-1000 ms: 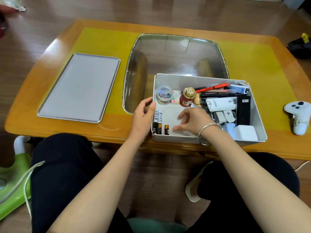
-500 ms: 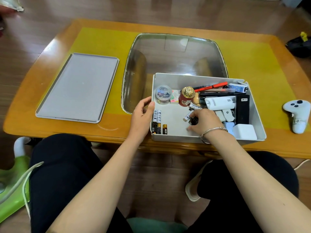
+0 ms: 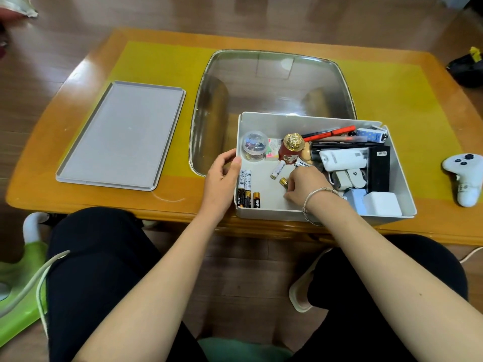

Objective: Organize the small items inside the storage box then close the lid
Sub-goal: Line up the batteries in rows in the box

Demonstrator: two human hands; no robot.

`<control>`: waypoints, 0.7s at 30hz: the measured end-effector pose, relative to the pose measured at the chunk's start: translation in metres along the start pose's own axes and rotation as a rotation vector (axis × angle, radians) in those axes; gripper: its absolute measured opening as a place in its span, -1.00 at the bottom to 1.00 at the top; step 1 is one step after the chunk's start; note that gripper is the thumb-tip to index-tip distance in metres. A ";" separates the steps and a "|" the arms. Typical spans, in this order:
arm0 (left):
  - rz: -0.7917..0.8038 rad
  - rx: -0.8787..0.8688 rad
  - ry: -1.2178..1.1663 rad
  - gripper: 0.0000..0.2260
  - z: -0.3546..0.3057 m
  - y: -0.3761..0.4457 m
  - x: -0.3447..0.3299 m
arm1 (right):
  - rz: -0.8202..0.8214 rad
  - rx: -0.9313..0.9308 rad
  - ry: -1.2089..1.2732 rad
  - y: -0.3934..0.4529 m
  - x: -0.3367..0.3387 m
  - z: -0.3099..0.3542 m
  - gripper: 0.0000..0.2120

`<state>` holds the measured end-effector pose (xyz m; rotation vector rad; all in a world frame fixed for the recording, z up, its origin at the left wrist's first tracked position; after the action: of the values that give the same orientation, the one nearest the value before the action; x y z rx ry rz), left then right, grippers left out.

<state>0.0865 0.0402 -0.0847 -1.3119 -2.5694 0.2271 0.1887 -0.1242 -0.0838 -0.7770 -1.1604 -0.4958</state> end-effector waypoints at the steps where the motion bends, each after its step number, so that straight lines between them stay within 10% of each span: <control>1: 0.000 0.001 0.001 -0.72 0.000 0.000 0.000 | -0.005 0.005 -0.007 0.002 0.000 0.001 -0.88; 9: 0.001 0.000 -0.001 -0.73 -0.001 -0.001 0.001 | -0.043 0.234 0.206 0.001 0.005 0.036 -0.51; 21: 0.003 0.001 -0.005 -0.71 -0.002 -0.001 0.000 | 0.049 0.107 0.423 0.011 -0.008 0.038 -0.75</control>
<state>0.0859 0.0396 -0.0822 -1.3166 -2.5717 0.2328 0.1707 -0.0885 -0.0870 -0.5717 -0.7659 -0.5226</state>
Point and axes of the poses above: each hand's wrist, its own y-axis towards the middle knuckle, its own x-axis out of the back of the hand, z = x × y, the point moved 9 cm from there along y, towards the middle knuckle, and after that the axes turned 13 degrees about x, right-handed, at the moved point
